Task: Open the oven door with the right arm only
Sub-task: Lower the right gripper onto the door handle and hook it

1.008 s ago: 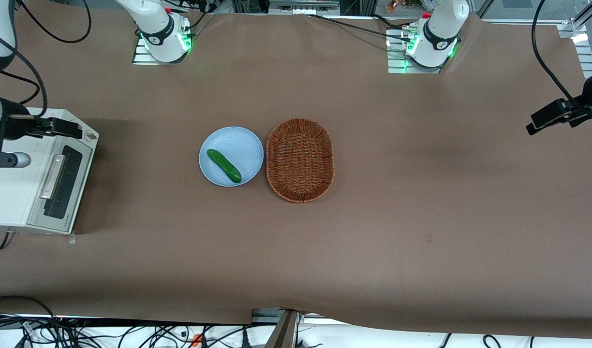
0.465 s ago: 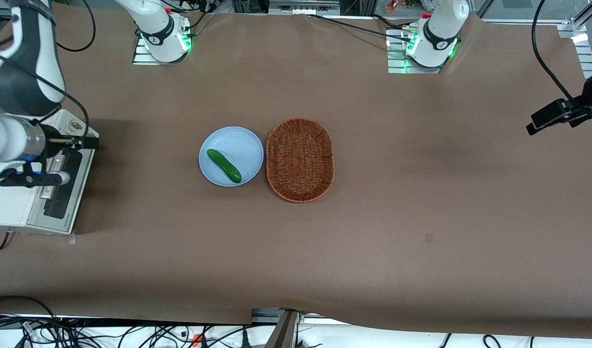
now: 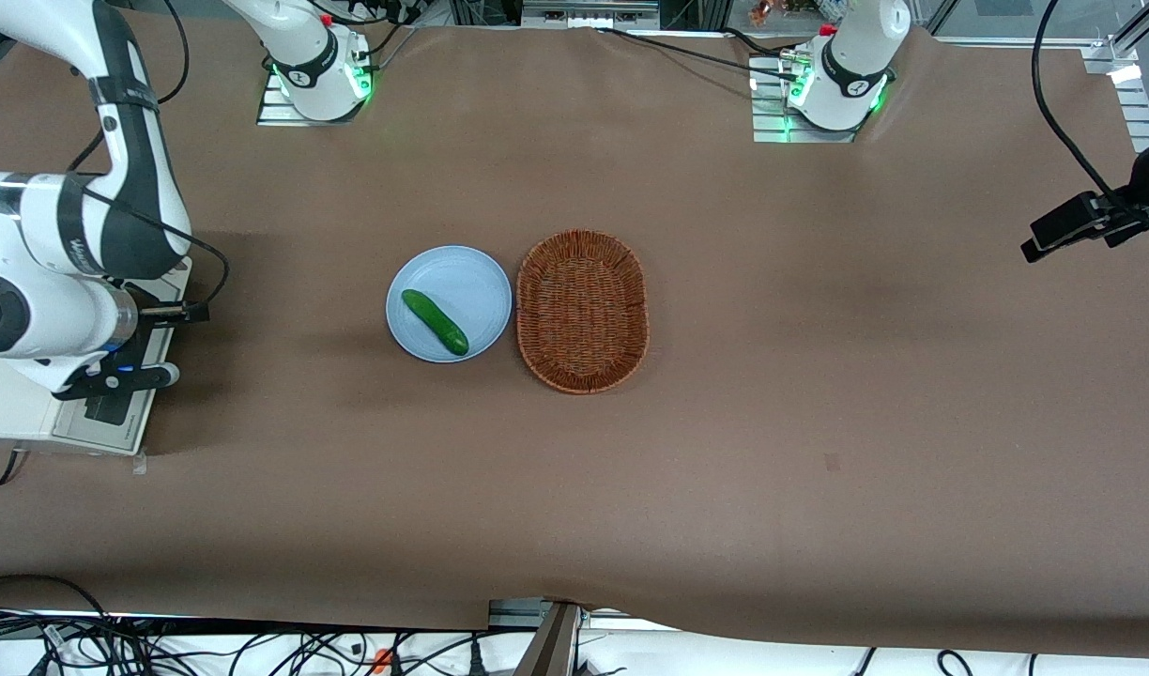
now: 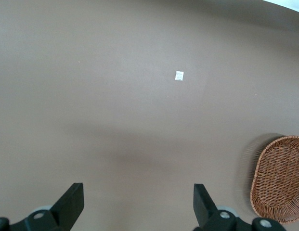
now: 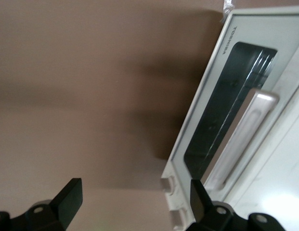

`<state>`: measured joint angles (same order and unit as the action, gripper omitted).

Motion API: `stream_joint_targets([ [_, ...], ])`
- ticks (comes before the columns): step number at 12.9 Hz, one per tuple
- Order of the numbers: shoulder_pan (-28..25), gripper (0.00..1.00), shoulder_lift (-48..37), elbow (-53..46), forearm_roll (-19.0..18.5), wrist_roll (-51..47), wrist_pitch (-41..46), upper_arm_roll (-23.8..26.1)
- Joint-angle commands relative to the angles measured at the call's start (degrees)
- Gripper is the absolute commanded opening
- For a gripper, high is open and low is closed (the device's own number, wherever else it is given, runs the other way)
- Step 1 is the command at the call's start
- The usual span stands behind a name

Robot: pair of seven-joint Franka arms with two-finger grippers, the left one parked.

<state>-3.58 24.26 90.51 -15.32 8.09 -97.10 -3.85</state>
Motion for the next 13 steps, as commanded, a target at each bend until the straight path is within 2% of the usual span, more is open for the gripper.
stream_joint_targets([
  [1, 0.7, 0.81, 1.3, 0.6, -4.4, 3.2, -3.1, 0.2],
  [4, 0.7, 0.44, 3.2, 0.5, -10.9, 4.9, -4.5, 0.2],
  [5, 0.6, 0.37, 3.7, 0.5, -13.2, 4.9, -4.9, 0.2],
  [7, 0.1, 0.11, 4.2, 0.6, -16.7, 5.5, -4.8, 0.2],
  [8, 0.0, 0.01, 4.6, 0.6, -18.8, 6.6, -4.5, 0.2],
  [13, -0.6, 0.0, 4.6, 0.7, -21.3, 9.7, -1.6, 0.2],
])
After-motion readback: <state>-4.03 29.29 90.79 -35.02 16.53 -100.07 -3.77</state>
